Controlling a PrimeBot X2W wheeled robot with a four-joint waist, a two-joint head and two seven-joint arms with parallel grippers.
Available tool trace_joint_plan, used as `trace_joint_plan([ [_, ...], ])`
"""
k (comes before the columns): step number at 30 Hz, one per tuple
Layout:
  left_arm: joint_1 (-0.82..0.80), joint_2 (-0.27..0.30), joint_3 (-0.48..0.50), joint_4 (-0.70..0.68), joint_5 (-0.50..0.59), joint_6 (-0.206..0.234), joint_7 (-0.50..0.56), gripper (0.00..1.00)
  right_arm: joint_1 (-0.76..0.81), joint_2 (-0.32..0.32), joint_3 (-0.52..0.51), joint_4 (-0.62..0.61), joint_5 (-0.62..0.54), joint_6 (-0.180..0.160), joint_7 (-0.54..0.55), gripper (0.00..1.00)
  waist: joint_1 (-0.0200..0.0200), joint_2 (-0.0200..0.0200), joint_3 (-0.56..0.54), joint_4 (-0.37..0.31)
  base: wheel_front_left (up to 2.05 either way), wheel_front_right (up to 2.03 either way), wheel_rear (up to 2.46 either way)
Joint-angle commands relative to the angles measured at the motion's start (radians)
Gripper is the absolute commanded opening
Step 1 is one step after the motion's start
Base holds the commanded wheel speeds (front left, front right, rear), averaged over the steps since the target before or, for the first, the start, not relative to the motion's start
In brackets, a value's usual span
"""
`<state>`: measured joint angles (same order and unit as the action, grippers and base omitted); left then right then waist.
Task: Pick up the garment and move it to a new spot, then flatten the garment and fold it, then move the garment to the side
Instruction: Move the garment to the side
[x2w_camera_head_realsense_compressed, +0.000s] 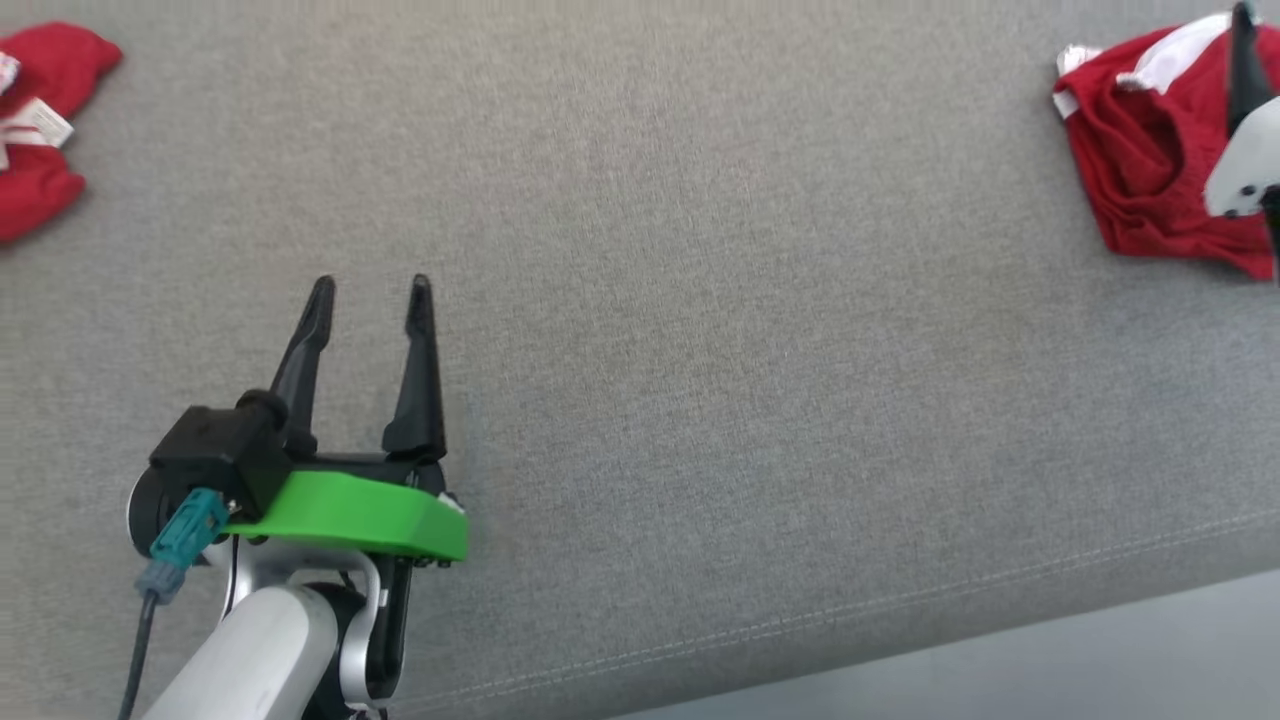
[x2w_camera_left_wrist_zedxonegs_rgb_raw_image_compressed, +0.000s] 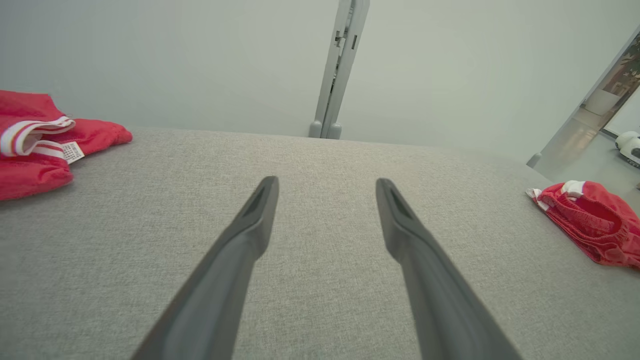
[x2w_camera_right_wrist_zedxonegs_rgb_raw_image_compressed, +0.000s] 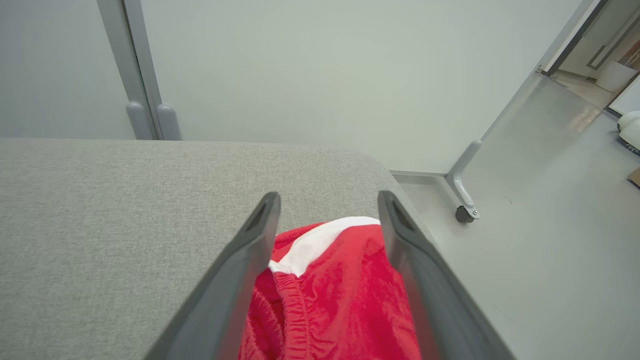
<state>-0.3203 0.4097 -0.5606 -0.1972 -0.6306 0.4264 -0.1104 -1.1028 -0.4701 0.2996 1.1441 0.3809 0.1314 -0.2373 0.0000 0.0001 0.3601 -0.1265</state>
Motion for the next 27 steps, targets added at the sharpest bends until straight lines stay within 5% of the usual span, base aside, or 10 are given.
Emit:
trace_joint_plan([
  [1, 0.026, -0.001, 0.014, 0.02, -0.017, -0.01, -0.02, 1.0, 0.037, 0.007, 0.013, -0.028, 0.02, -0.001, -0.01, 1.0, 0.0, -0.0001, -0.099, 0.027, 0.0, 0.0, 0.0],
  [11, 0.164, 0.015, 0.105, 0.135, -0.094, -0.034, -0.116, 1.0, 0.276, 0.06, 0.025, -0.23, 0.101, -0.001, -0.028, 1.0, 0.0, -0.0001, -0.28, 0.087, 0.0, 0.0, 0.0],
  [27, 0.37, 0.09, 0.166, 0.155, -0.126, -0.059, -0.142, 1.0, 0.7, 0.271, -0.18, -0.609, -0.068, -0.001, 0.038, 1.0, 0.0, -0.0001, -0.4, 0.134, 0.0, 0.0, 0.0],
])
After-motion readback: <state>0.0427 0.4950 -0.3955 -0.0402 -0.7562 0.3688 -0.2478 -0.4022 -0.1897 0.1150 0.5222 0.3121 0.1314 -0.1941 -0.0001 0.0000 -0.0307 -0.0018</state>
